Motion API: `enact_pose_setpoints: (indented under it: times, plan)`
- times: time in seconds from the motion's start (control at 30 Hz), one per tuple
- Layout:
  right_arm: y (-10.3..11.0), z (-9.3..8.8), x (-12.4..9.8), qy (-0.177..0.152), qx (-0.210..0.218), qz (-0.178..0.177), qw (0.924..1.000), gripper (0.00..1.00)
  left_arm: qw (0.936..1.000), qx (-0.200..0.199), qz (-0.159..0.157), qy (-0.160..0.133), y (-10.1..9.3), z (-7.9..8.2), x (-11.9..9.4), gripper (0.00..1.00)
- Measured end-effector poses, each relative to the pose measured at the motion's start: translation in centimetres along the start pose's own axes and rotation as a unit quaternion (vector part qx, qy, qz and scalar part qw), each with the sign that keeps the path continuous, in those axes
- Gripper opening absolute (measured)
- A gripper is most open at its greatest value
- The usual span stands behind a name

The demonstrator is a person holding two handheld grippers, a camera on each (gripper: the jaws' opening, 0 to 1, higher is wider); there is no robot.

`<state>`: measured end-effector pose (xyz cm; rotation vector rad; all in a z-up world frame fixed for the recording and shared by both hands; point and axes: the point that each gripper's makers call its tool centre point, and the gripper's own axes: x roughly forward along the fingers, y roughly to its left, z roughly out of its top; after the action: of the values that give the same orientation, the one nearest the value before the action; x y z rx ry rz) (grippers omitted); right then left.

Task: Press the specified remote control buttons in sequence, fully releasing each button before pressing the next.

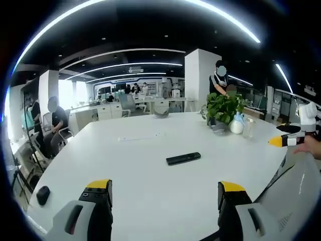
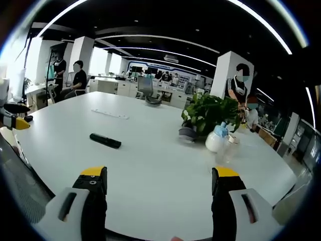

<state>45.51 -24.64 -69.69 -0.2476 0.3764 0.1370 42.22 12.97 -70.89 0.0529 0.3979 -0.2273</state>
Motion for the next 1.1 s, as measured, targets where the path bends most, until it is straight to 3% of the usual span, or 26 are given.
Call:
enact_pose_setpoints:
  times: [1.1]
  plan:
    - [0.38, -0.27, 0.16, 0.011, -0.014, 0.008, 0.9998, 0.85, 0.9997, 0.006, -0.004, 0.022, -0.16, -0.72, 0.24, 0.88]
